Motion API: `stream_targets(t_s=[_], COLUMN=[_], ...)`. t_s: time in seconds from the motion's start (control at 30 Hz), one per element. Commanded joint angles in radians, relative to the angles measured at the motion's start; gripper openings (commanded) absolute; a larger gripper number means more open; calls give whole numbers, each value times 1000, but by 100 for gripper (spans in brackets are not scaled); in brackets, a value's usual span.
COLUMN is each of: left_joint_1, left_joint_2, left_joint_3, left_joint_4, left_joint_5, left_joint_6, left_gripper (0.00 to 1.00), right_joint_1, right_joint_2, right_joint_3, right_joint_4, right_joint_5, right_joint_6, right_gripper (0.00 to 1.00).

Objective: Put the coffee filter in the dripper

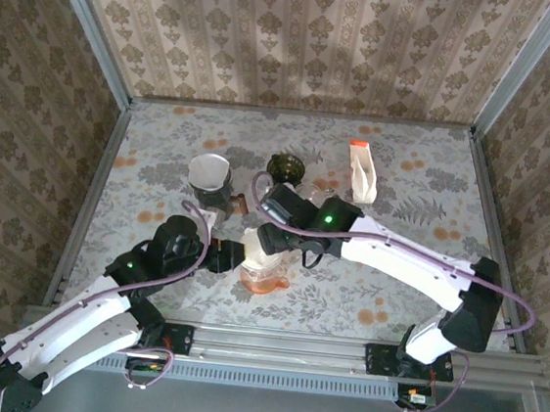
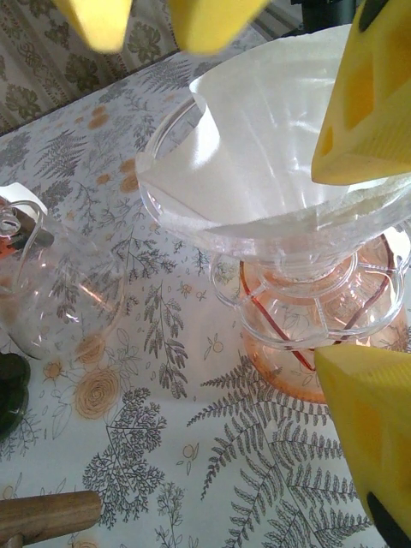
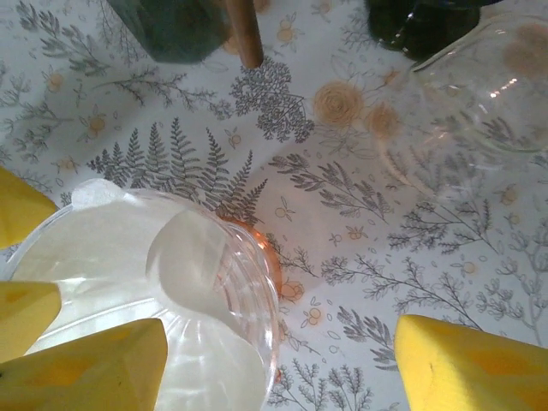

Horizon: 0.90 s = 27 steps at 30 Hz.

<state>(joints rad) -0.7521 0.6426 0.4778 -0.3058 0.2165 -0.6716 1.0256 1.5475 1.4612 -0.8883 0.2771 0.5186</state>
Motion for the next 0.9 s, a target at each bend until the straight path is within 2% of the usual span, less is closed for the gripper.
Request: stream_targets(t_s=[0.0,0.13,0.43,0.8,0.87], left_joint_1=[-3,-2,-1,-1,-1], left_joint_2=[8,6,-42,-74,-85], left_joint_3=[-9,-1,40,92,101], left_joint_4=[-11,-15,-41,-57,-65], left_joint_5=[1,-3,-18,-51,-69], left_joint_6=[-11,-12,-15,-13,-11], left_gripper=[57,61,75,89,94], right_joint_1=[-3,-1,5,4,-6], right_joint_2=[-35,-53,-67,-146,-173], right_joint_3=[-55,-95,-121,-112,-114], right_joint_4=[-23,-7,14,23,23], right_joint_5=[28,19,20,80,91], right_joint_6=[29,38,39,28,27], right_gripper=[69,64,63,70,70])
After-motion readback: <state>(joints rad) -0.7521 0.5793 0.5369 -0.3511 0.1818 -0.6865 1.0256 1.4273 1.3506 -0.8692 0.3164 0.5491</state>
